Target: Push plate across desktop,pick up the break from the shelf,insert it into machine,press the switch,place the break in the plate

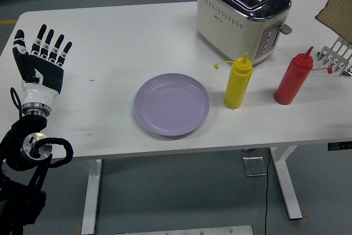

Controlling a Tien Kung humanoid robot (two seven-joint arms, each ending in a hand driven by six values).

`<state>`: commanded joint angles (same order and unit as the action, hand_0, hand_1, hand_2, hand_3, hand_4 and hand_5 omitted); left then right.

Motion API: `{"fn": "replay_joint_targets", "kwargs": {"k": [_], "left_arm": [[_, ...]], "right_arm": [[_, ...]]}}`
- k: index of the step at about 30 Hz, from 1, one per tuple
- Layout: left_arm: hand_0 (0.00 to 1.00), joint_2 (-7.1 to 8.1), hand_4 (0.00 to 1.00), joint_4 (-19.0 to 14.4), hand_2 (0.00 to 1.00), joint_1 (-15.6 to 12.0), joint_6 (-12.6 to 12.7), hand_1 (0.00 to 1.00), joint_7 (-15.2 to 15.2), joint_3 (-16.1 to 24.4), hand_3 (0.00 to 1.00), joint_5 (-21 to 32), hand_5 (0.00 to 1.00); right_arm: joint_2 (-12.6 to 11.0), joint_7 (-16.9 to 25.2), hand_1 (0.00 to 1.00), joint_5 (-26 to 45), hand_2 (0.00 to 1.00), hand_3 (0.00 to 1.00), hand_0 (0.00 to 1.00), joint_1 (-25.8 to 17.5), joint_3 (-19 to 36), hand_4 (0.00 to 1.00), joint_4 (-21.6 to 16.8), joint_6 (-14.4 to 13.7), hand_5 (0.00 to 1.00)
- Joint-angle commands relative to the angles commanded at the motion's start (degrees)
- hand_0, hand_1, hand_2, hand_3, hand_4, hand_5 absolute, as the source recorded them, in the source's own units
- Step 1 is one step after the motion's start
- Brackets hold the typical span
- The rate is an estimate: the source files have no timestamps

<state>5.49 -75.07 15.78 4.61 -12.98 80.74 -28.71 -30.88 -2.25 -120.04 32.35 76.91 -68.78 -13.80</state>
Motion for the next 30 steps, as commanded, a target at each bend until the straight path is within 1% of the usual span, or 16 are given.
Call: {"fn": "replay_joint_targets", "kwargs": {"k": [5, 8, 16, 17, 21, 23, 27, 30], "left_arm": [[0.864, 0.42, 0.680, -0.89, 0.979, -1.31, -0.02, 0.907, 0.18, 1.21, 0.893, 0.03, 0.998], [0.864, 0.74, 0.680, -1.39, 0.979, -2.28, -0.07, 0.907, 0.32, 2.01, 0.893, 0.31, 0.998], [0.857, 1.76, 0.679, -2.80, 0.970, -5.36, -0.38, 0.900, 0.74, 4.11, 0.883, 2.30, 0.998], [0.857, 1.97, 0.679, -2.97, 0.970, -6.10, -0.41, 0.900, 0.78, 4.65, 0.883, 2.70, 0.998], [0.854, 2.38, 0.679, -3.19, 0.969, -7.68, -0.37, 0.898, 0.79, 5.90, 0.883, 3.17, 0.998], [0.854, 2.54, 0.679, -3.22, 0.969, -8.32, -0.33, 0.898, 0.79, 6.35, 0.883, 3.24, 0.998], [0.853, 2.73, 0.679, -3.23, 0.968, -8.81, -0.32, 0.896, 0.80, 6.54, 0.883, 3.28, 0.998], [0.853, 2.79, 0.679, -3.20, 0.968, -8.79, -0.33, 0.896, 0.82, 6.41, 0.883, 3.27, 0.998]], "right_arm": [[-0.03, 0.14, 0.319, 0.71, 0.412, 0.501, 0.184, 3.24, -1.43, 0.331, -2.70, -0.55, 0.002], [0.27, 0.23, 0.319, 2.03, 0.412, 0.501, 0.184, 5.71, -2.69, 0.331, -3.47, -0.75, 0.002], [2.15, 0.18, 0.315, 5.93, 0.412, 0.500, 0.181, 13.39, -7.31, 0.327, -2.84, -0.93, 0.002], [2.82, 0.11, 0.315, 6.64, 0.412, 0.500, 0.181, 14.79, -8.53, 0.327, -2.34, -0.87, 0.002], [4.78, 0.06, 0.315, 8.16, 0.411, 0.499, 0.183, 18.65, -11.57, 0.324, -0.63, -0.76, 0.002], [6.31, 0.19, 0.315, 8.98, 0.411, 0.499, 0.183, 20.79, -13.56, 0.324, 1.10, -0.68, 0.002], [9.07, 0.57, 0.315, 9.44, 0.410, 0.499, 0.195, 24.49, -17.16, 0.324, 4.83, -0.73, 0.002], [11.05, 0.76, 0.315, 8.95, 0.410, 0.499, 0.195, 26.50, -18.87, 0.324, 7.84, -0.96, 0.002]]}}
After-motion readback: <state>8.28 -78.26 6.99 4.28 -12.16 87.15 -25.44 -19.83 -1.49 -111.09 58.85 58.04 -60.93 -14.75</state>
